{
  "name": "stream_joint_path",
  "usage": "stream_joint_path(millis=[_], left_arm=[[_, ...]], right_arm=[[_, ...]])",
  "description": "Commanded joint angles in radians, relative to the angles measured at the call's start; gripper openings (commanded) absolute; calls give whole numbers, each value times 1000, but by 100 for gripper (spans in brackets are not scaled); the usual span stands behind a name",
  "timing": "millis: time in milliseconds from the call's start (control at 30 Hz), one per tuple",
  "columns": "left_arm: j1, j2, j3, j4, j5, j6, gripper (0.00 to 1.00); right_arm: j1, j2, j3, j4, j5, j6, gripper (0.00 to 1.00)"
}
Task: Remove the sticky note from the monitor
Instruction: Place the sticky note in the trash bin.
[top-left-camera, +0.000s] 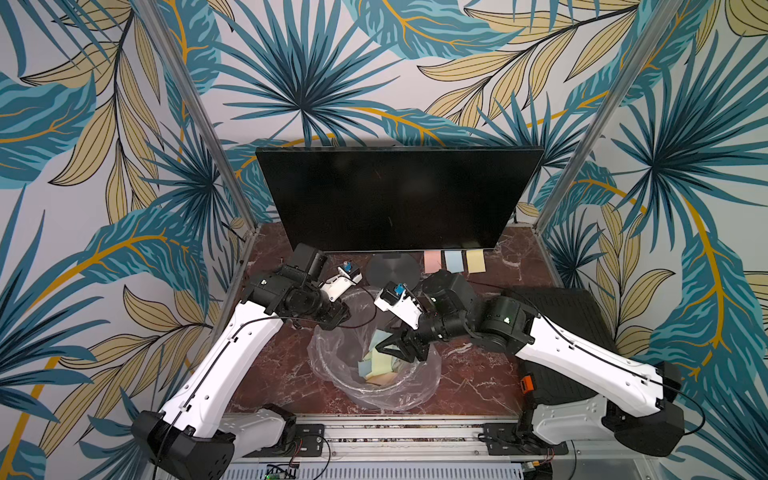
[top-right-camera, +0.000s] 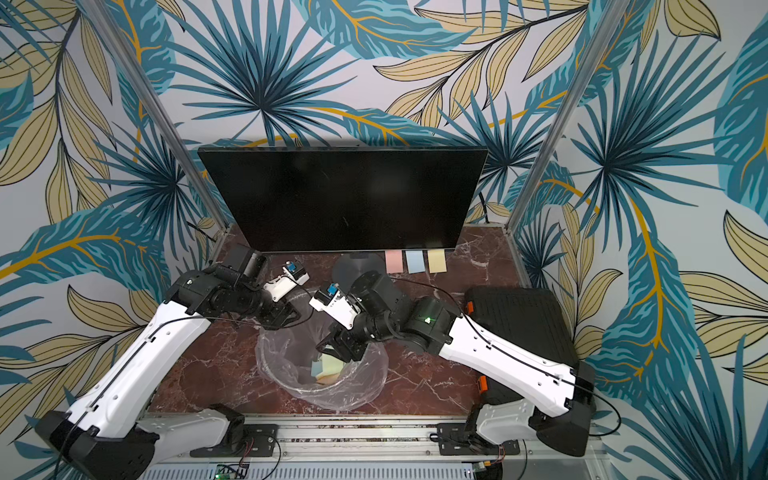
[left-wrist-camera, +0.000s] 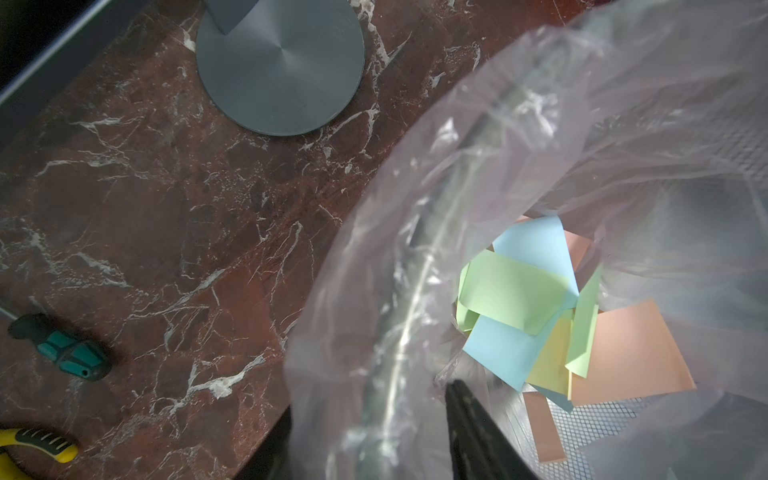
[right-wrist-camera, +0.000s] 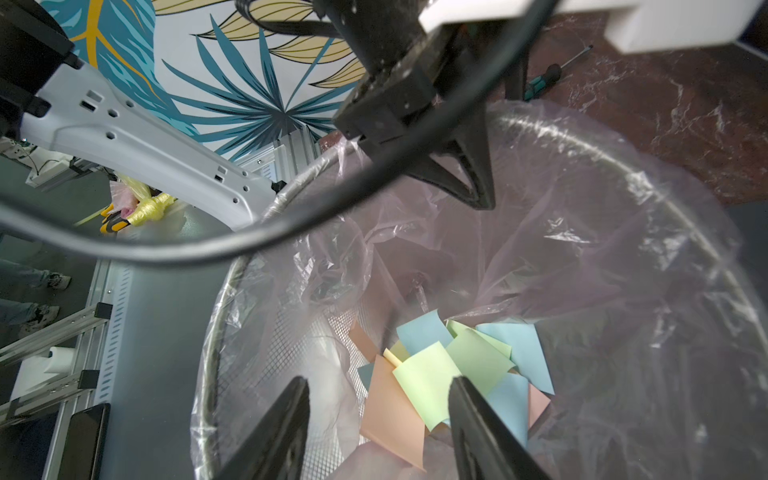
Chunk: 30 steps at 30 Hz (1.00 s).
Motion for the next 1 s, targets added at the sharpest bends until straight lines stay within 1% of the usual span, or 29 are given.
stream_joint_path(millis=[0,67,133,333,467,600,667,767,833,967], left_arm=[[-1,-10,18,0,-1,1,52],[-1,-11,15,2,-2,1,52],[0,-11,15,3,-3,1,52],[0,-10,11,6,-9,1,52],[0,-10,10,7,-9,-1,52],[-1,-10,10,7,-12,1,52],[-1,-10,10,6,-15,-1,52],[-1,-13,5,7,-14,0,52],[-1,-15,2,11,-16,0,52],[0,-19,0,12,-18,0,52]], right_arm=[[6,-43,-33,48,69,7,57],[5,-67,-47,65,132,15,57],[3,-104,-70,92,191,19,61],[-22,-240,-146,175,362,64,64],[-83,-313,-186,202,443,136,66],[-185,-352,-232,193,532,241,67],[-277,-367,-275,198,525,310,67],[-391,-388,-356,242,465,408,68],[-433,-391,-402,274,434,445,69],[-469,-384,-495,355,419,503,71]])
